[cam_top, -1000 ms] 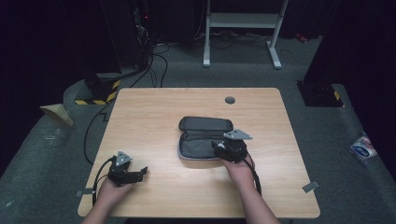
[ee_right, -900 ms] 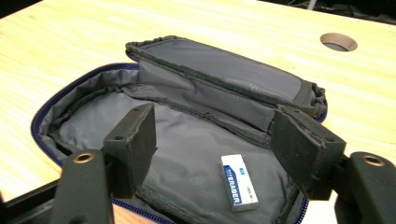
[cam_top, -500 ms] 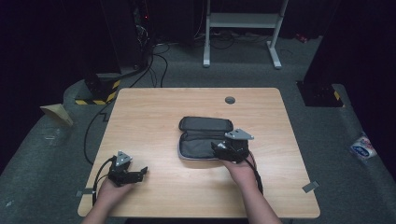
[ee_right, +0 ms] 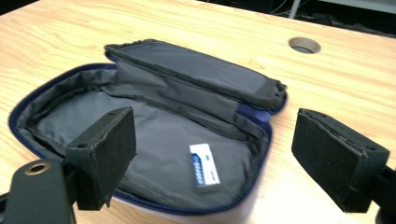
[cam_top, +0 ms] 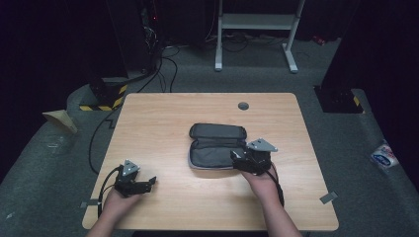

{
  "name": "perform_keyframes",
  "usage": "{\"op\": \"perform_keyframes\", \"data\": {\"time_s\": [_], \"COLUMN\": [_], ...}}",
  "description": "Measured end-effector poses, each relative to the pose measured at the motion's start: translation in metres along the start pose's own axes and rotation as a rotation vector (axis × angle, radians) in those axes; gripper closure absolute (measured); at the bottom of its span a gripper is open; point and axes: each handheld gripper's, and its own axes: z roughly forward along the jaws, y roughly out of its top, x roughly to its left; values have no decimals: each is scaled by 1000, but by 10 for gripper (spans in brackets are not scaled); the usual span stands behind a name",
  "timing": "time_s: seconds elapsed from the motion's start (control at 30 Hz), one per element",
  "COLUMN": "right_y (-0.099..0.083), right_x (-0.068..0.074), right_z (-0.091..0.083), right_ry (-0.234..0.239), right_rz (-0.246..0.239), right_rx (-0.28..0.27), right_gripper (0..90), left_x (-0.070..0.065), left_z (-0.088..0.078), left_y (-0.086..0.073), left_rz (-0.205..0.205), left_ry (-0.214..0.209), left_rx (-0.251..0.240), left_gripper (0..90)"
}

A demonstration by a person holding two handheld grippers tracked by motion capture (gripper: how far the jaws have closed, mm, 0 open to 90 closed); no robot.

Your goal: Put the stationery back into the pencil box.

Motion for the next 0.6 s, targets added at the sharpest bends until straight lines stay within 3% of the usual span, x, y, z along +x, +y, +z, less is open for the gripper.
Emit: {"op": "perform_keyframes", "data": {"time_s": [0.37,0.6], "right_y": [-21,-48], "right_x": [-30,-58], "right_z": [-17,-29], "right_ry": [-19,-86], "right_rz": [34,65], "right_rx": [12,46], "right_gripper": [133,110], "left_x": [0,0], "left_z": [0,0], "left_y": [0,0], "left_rz": [2,2], "left_ry": [-2,-2], "left_rx": [2,3], "left_gripper": [144,143]}}
